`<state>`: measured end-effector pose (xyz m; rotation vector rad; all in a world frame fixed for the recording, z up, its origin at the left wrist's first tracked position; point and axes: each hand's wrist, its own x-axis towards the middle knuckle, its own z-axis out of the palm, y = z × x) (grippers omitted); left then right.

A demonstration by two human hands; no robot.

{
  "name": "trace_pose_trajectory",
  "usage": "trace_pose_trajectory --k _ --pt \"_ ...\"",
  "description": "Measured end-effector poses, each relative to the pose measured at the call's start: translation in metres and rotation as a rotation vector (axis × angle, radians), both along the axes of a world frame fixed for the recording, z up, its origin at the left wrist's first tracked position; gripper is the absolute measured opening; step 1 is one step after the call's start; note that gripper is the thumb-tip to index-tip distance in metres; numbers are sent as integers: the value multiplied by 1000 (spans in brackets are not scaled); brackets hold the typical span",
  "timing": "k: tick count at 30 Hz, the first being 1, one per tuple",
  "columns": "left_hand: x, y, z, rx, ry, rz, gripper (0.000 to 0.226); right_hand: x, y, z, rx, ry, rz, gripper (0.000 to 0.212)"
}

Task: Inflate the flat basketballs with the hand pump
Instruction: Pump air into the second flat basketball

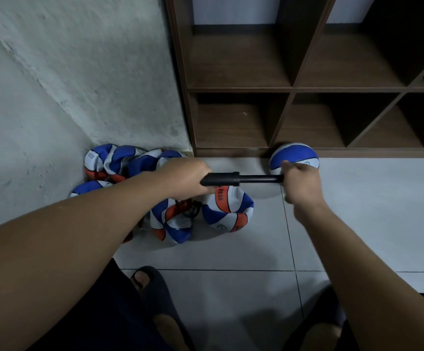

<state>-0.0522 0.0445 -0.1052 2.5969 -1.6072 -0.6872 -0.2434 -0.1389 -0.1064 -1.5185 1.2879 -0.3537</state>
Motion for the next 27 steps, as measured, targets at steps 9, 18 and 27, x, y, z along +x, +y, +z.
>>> trace_pose_trajectory --k 9,18,27 --pt "-21 -10 0 -41 -129 10 37 1 13 -6 -63 -5 -29 28" --pt "-30 -16 0 -29 -181 -44 26 14 54 -12 -102 -32 94 38" --pt "-20 -11 -8 0 -83 -64 28 9 41 -10 4 8 151 40"
